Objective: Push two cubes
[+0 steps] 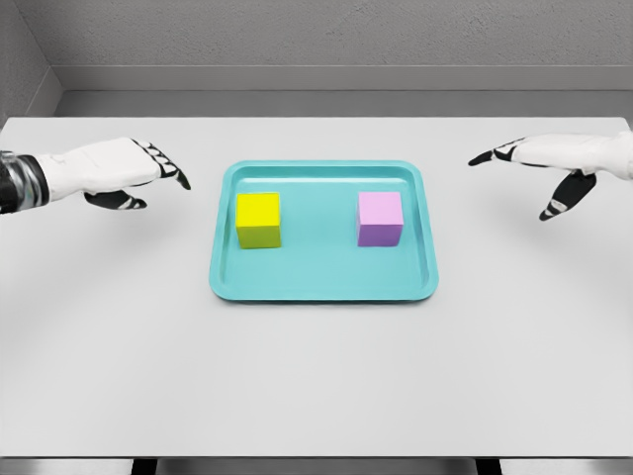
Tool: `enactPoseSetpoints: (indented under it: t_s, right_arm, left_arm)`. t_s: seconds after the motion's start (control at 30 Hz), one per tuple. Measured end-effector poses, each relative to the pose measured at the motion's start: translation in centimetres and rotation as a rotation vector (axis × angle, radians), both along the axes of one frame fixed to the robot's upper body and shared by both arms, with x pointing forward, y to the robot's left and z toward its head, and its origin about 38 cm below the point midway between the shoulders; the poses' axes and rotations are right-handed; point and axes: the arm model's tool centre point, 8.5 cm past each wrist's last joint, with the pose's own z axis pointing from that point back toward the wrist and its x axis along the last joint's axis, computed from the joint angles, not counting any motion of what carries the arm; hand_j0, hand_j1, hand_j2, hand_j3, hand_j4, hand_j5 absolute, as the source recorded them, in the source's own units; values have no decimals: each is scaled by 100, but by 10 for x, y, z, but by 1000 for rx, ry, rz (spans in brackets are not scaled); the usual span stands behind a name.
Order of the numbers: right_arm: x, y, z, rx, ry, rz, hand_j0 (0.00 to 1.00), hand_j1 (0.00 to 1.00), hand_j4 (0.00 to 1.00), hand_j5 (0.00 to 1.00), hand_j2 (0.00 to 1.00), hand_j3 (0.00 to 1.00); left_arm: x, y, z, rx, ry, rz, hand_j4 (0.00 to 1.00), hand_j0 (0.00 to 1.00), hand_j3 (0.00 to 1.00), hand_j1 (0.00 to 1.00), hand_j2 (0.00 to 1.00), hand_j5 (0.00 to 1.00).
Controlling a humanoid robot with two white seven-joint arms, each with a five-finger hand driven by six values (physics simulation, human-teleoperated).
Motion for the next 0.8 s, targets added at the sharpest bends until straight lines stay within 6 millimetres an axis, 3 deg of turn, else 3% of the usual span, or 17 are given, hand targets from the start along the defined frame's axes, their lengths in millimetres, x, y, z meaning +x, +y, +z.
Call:
enactPoseSetpoints:
  t_s: [0.17,0.27,0.33,0.37,0.4,0.43,0.47,0.63,0.8]
  right_arm:
    - [2,-1,6,-5,-8,-2,100,100,100,100,100,100]
    - [1,1,4,-13,-3,20,100,100,100,100,100,100]
    - [2,0,-1,-16,7,28,88,88,88,88,88,88]
    - [3,-2,-4,-20,10,22,68,68,68,68,68,68]
    - [5,-3,-7,-29,13,19,54,54,54,54,54,54]
    - [6,-3,-10,-38,15,20,41,41,41,41,41,41]
    - [8,-2,-14,-45,18,21,35,35,35,35,35,35]
    - [16,3,-21,-55,21,20,16,16,16,16,16,16]
    - [25,28,-21,-85,3,72,13,13,13,13,13,13]
  left_arm:
    - [6,-21,-5,41,-22,-24,45,45,45,45,45,45]
    - [0,-29,6,62,-61,-58,45,45,45,45,45,45]
    - [-3,-32,10,73,-77,-73,45,45,45,45,45,45]
    - [-4,-34,12,79,-83,-82,45,45,45,45,45,45]
    - [-6,-36,11,89,-85,-89,45,45,45,45,45,45]
    - [-6,-37,10,106,-89,-93,45,45,45,45,45,45]
    - [-7,-38,9,121,-92,-97,44,44,44,44,44,44]
    - [-11,-47,1,183,-99,-127,40,40,40,40,40,40]
    - [-13,-56,-10,226,-93,-149,40,40,40,40,40,40]
